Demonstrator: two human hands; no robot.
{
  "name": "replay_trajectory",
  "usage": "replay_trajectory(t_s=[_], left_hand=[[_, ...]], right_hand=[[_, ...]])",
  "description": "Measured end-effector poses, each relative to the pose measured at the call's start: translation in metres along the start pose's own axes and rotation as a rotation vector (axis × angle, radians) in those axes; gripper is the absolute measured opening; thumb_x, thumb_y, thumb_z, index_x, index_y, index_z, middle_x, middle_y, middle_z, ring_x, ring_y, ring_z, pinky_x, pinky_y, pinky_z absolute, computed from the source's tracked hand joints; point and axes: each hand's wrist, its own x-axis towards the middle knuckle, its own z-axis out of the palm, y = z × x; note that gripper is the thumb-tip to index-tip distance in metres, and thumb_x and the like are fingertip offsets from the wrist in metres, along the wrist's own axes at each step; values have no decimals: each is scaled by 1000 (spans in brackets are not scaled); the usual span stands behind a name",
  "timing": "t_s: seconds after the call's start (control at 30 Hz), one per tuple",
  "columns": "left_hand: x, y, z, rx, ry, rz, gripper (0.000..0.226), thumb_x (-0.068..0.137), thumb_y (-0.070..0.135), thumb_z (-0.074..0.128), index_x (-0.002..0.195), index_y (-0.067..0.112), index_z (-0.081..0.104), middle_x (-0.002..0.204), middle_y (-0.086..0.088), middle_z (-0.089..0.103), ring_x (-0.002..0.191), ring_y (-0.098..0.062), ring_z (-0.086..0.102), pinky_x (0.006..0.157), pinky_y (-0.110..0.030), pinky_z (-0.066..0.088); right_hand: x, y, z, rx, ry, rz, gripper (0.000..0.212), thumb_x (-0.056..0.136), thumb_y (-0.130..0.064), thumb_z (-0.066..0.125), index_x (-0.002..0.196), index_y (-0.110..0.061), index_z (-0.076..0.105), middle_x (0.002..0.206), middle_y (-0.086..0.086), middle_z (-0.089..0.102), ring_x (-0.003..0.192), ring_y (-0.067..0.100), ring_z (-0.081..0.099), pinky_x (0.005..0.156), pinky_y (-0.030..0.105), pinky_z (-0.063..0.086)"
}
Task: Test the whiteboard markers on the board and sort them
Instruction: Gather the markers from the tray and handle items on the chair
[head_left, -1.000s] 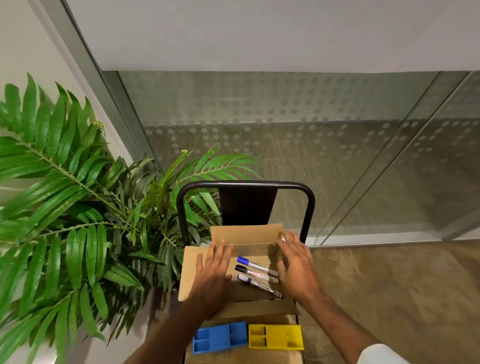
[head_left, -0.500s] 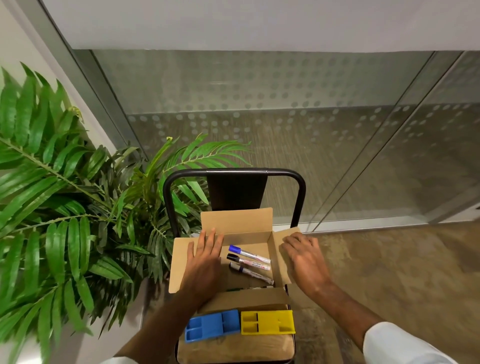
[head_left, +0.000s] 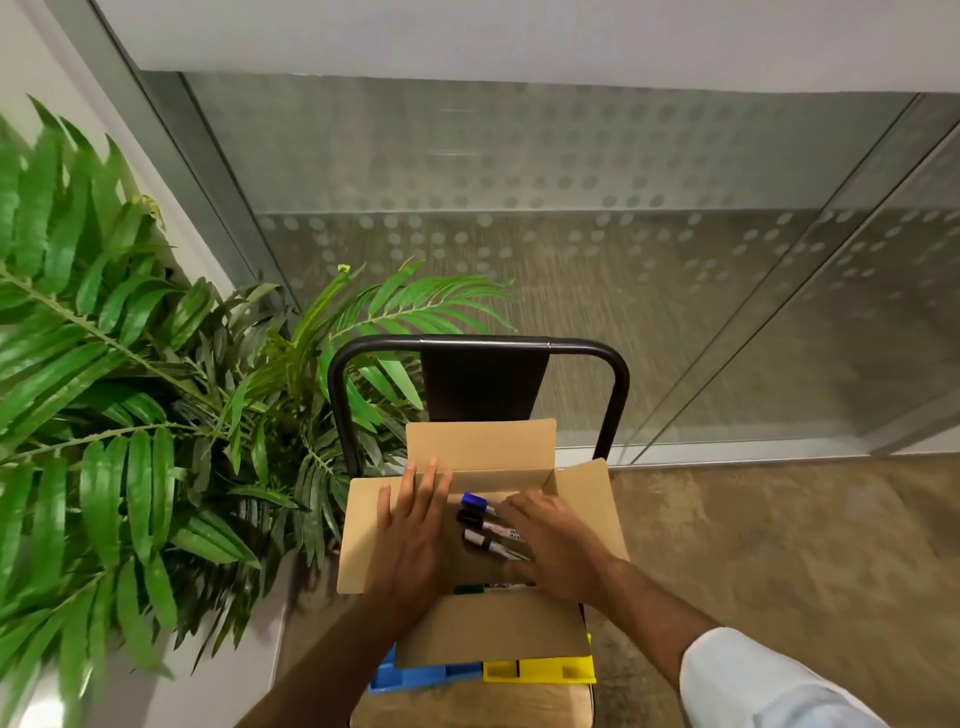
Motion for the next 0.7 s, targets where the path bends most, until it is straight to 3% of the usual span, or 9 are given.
replay_trajectory(t_s=[0.23, 0.53, 0.7], left_hand=[[0, -1, 7, 65, 24, 3, 71, 93, 34, 27, 159, 10, 29, 167, -12, 22, 156, -35, 12, 121, -55, 10], [1, -4, 13, 97, 37, -1, 74, 93, 22, 39, 163, 14, 15, 171, -6, 5, 158, -29, -2, 122, -54, 5], [1, -4, 13, 94, 17, -8, 74, 93, 22, 39, 163, 14, 15, 171, -7, 2, 158, -29, -4, 122, -56, 7]], right_hand=[[19, 4, 25, -238, -97, -66, 72, 86, -47, 62, 146, -19, 34, 145, 10, 46, 130, 30, 44, 106, 44, 41], [32, -3, 33, -259, -210, -32, 79, 89, -29, 65, 152, -17, 19, 154, 18, 27, 140, 36, 26, 112, 48, 27], [34, -4, 38, -188, -231, -27, 84, 91, -40, 63, 154, -21, 12, 157, 14, 20, 143, 34, 22, 116, 48, 22]])
